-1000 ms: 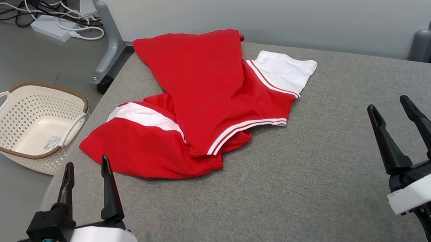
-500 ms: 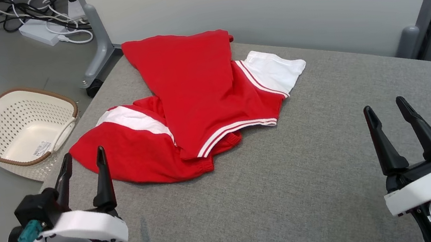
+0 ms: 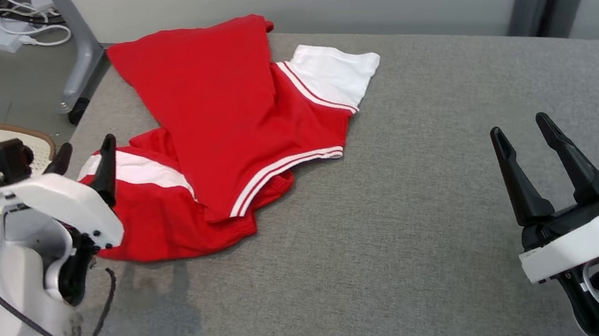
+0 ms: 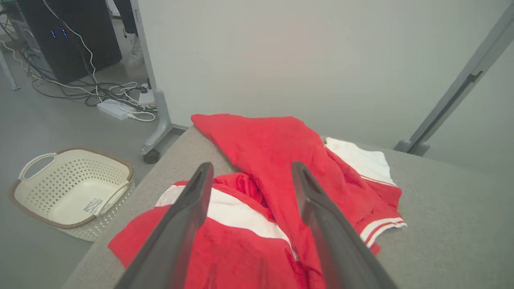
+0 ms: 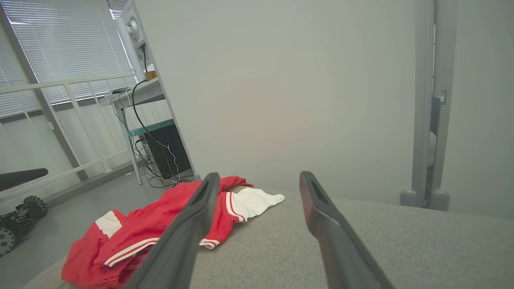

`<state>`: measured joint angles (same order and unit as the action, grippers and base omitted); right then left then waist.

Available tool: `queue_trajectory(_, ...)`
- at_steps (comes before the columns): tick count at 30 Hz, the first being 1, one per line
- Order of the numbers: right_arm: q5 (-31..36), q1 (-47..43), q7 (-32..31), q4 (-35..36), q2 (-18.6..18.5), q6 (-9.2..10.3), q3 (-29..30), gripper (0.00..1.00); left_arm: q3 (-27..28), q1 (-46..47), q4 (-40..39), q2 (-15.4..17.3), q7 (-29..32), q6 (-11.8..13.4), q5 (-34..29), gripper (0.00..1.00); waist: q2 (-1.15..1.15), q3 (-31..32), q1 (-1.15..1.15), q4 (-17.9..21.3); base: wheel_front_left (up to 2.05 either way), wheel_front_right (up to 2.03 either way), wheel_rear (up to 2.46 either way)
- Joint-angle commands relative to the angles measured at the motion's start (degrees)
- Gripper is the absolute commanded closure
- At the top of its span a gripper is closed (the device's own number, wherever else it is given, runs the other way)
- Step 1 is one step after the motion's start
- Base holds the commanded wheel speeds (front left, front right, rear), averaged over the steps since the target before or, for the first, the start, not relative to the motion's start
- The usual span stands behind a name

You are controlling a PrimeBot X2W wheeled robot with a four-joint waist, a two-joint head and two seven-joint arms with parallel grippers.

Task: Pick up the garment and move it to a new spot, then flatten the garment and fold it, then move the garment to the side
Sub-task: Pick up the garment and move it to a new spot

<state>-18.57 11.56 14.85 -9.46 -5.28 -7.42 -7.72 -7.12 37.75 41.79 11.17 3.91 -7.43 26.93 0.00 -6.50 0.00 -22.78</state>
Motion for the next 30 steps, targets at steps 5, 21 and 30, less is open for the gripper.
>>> queue_trajectory(5,0.44,2.22,0.41,-0.18,0.08,-0.13,-0.8,0.0,-6.45,5.66,5.37,4.26,17.36,-0.05,8.69,0.0,0.0,-4.31,0.0,4.68,0.0,0.0,0.0)
queue_trajectory(21,1.24,8.0,0.41,-0.32,0.48,-0.13,-2.02,0.0,-12.17,12.0,10.25,10.11,42.8,-0.07,29.92,0.0,0.0,-12.83,0.0,13.35,0.0,0.0,0.0)
queue_trajectory(30,0.92,8.93,0.41,-0.96,1.06,-0.13,-1.96,0.0,-13.82,11.51,11.56,11.52,48.95,-0.07,34.4,0.08,0.0,-13.48,0.0,14.91,0.0,0.0,0.0)
